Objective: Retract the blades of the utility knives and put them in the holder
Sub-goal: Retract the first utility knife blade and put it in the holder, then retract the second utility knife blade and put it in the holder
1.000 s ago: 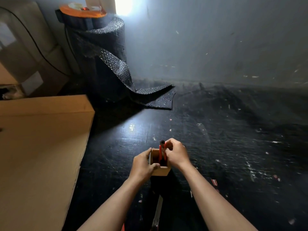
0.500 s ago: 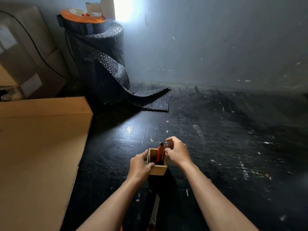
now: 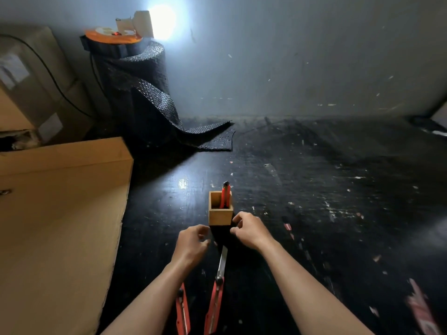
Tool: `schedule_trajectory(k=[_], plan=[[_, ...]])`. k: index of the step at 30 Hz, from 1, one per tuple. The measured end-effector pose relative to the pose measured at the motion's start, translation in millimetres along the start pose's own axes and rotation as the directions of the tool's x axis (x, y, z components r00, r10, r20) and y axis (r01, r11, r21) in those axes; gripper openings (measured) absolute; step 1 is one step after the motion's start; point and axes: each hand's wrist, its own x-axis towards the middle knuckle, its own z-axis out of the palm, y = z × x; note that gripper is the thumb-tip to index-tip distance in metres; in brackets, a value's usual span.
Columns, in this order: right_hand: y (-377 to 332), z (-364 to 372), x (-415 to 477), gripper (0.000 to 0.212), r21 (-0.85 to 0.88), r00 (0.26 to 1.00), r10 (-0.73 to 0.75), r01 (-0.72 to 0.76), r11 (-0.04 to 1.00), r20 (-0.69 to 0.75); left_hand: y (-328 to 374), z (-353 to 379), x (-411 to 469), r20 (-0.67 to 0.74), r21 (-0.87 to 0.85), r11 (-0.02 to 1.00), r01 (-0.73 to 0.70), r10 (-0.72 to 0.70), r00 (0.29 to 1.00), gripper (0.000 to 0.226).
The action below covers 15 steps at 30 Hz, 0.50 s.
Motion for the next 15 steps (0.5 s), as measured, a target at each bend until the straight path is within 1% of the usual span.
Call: schedule_trajectory(k=[5, 9, 11, 13, 15], plan=[[25.9, 44.3, -44.5, 0.034, -0.049, 0.987, 0.059, -0.053, 0.997, 0.146, -22.6, 14.3, -33.4, 0.129, 0.071, 0.996, 0.046, -0.054, 0.990, 0.036], [42.1, 73.7, -73.6, 0.032, -0.075, 0.965, 0.101, -0.085, 0.994, 0.240, -37.4, 31.5, -56.9, 0.207, 0.108, 0.988, 0.114, -0.135, 0.969, 0.041], [48.3, 87.3, -86.2, 0.029, -0.074, 0.952, 0.112, -0.094, 0.993, 0.285, -42.9, 39.7, -68.5, 0.251, 0.095, 0.982, 0.161, -0.180, 0.951, 0.037], [53.8, 100.8, -96.5, 0.029, -0.035, 0.939, 0.128, -0.123, 0.992, 0.320, -48.1, 47.5, -79.3, 0.300, 0.071, 0.976, 0.207, -0.218, 0.929, 0.030], [57.6, 111.1, -104.0, 0.029, 0.062, 0.928, 0.144, -0.175, 0.983, 0.343, -52.0, 54.4, -88.0, 0.324, 0.049, 0.967, 0.249, -0.251, 0.912, 0.026]])
